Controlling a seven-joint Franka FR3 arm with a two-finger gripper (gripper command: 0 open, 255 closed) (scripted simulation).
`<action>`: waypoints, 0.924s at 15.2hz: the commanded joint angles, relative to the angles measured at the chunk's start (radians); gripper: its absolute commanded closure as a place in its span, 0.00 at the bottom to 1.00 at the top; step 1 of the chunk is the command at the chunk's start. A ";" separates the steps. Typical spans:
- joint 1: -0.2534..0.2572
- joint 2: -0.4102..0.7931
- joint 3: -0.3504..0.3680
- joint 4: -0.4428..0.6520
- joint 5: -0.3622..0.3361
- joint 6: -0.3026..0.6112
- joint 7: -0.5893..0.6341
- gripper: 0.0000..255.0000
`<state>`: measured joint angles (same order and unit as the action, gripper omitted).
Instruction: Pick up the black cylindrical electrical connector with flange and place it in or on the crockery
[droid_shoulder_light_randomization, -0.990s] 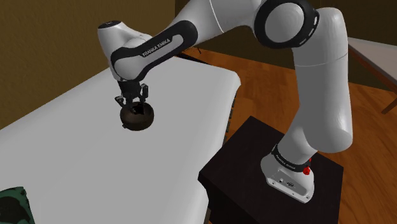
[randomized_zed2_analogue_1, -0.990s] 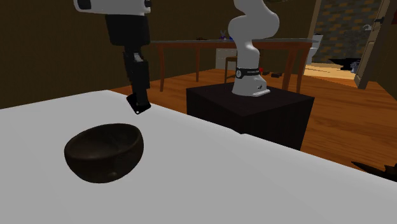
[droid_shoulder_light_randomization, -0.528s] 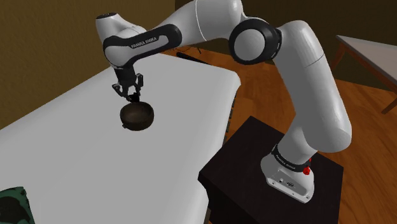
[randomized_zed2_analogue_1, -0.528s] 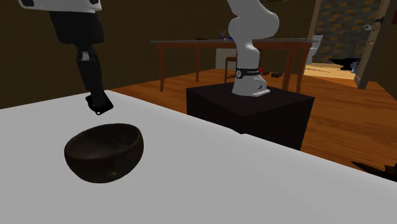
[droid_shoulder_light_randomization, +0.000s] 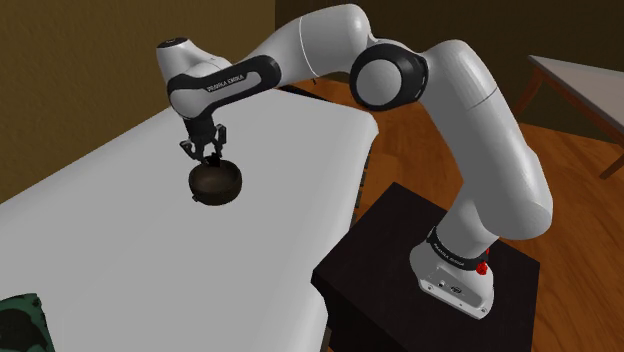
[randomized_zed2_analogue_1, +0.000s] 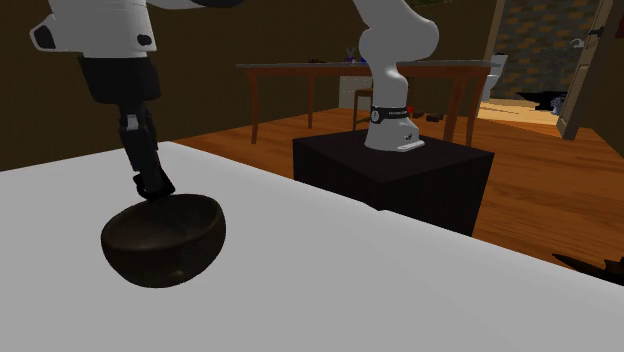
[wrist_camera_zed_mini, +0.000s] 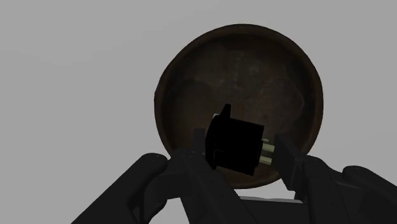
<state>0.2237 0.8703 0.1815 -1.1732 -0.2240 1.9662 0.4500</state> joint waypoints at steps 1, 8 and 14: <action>0.001 0.011 -0.001 -0.005 -0.002 0.016 0.003 1.00; 0.003 0.056 -0.007 -0.011 -0.009 0.068 0.009 1.00; 0.003 0.056 -0.007 -0.011 -0.009 0.068 0.009 1.00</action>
<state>0.2269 0.9267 0.1746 -1.1846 -0.2328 2.0337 0.4589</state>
